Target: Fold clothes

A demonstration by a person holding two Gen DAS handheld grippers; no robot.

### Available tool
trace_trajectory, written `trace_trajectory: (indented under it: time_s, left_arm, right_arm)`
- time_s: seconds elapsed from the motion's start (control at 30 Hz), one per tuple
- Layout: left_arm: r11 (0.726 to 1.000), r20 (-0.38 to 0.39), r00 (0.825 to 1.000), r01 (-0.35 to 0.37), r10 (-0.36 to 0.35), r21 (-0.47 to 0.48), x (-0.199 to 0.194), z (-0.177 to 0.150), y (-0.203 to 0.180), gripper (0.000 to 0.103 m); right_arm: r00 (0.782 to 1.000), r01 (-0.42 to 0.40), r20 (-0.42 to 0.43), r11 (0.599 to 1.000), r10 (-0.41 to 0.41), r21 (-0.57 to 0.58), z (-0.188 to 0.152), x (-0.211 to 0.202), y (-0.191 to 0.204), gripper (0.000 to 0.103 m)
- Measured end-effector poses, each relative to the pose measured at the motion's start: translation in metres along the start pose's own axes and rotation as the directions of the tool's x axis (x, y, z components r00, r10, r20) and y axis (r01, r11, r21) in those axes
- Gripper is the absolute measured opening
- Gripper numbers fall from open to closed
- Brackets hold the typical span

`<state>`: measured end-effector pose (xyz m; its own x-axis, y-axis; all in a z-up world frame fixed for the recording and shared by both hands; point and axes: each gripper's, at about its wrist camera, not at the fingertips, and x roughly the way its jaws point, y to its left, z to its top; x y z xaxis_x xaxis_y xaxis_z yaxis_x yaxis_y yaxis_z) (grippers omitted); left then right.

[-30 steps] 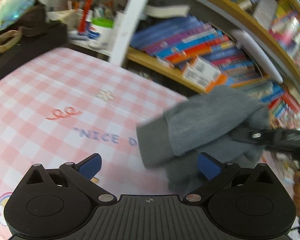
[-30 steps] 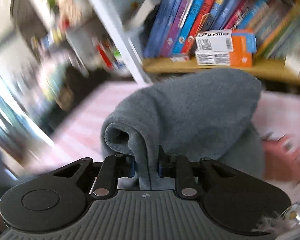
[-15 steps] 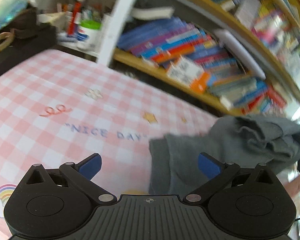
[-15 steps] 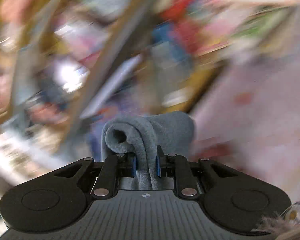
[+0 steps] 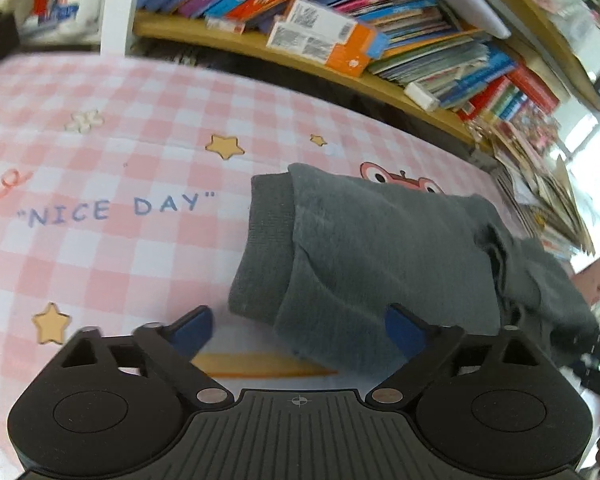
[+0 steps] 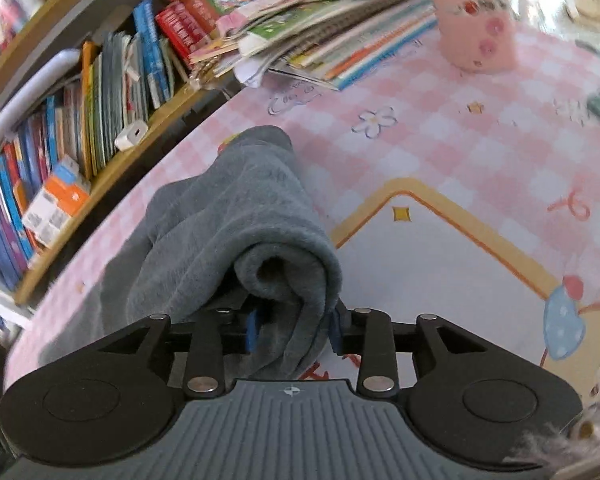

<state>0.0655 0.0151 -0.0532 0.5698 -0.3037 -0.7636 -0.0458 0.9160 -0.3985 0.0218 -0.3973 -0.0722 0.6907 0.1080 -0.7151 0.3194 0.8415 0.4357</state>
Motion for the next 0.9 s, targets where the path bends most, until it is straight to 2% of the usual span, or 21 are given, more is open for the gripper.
trace_trajectory:
  time_s: [0.07, 0.1, 0.13, 0.23, 0.33, 0.5, 0.57, 0.63, 0.7, 0.8, 0.9]
  left_arm:
    - [1.0, 0.013, 1.0, -0.013, 0.013, -0.001, 0.004, 0.002, -0.001, 0.065]
    - [1.0, 0.021, 1.0, -0.02, 0.02, -0.001, 0.005, 0.003, 0.0, 0.045]
    - [1.0, 0.023, 1.0, -0.017, 0.017, -0.012, 0.006, 0.004, 0.003, 0.033]
    - [0.998, 0.051, 0.999, 0.022, -0.019, -0.065, -0.005, 0.006, 0.017, 0.018]
    - [0.995, 0.107, 0.994, 0.034, -0.024, -0.091, -0.024, 0.007, 0.028, 0.017]
    - [0.987, 0.204, 0.975, -0.061, 0.091, -0.149, -0.072, 0.002, 0.069, 0.017]
    - [0.977, 0.215, 0.967, -0.095, 0.135, -0.19, -0.087, -0.006, 0.09, 0.017]
    - [0.965, 0.221, 0.959, -0.126, 0.178, -0.231, -0.103, -0.014, 0.11, 0.017]
    - [0.949, 0.231, 0.949, -0.148, 0.216, -0.28, -0.113, -0.022, 0.124, 0.017]
    - [0.926, 0.25, 0.933, -0.166, 0.259, -0.339, -0.124, -0.028, 0.138, 0.017]
    - [0.919, 0.267, 0.924, -0.172, 0.276, -0.355, -0.13, -0.029, 0.143, 0.017]
  right_arm:
    - [1.0, 0.016, 0.005, 0.999, -0.016, -0.043, -0.002, -0.001, 0.003, 0.04]
    - [1.0, 0.023, 0.008, 0.997, -0.023, -0.073, -0.003, -0.001, 0.007, 0.044]
    - [1.0, 0.031, 0.01, 0.995, -0.03, -0.1, -0.004, -0.001, 0.011, 0.046]
    - [0.999, 0.037, 0.006, 0.987, -0.037, -0.159, -0.007, -0.002, 0.021, 0.056]
    - [1.0, 0.02, -0.003, 0.98, -0.021, -0.2, -0.01, -0.005, 0.027, 0.063]
    - [1.0, -0.002, -0.027, 0.94, -0.007, -0.342, -0.016, -0.011, 0.044, 0.082]
    - [0.998, -0.053, -0.062, 0.91, 0.029, -0.412, -0.021, -0.013, 0.054, 0.082]
    - [0.993, -0.117, -0.089, 0.851, 0.083, -0.511, -0.028, -0.016, 0.074, 0.082]
    - [0.983, -0.182, -0.108, 0.761, 0.147, -0.623, -0.038, -0.022, 0.098, 0.082]
    - [0.944, -0.319, -0.199, 0.563, 0.265, -0.762, -0.056, -0.029, 0.139, 0.082]
    - [0.9, -0.411, -0.311, 0.357, 0.305, -0.839, -0.083, -0.026, 0.173, 0.082]
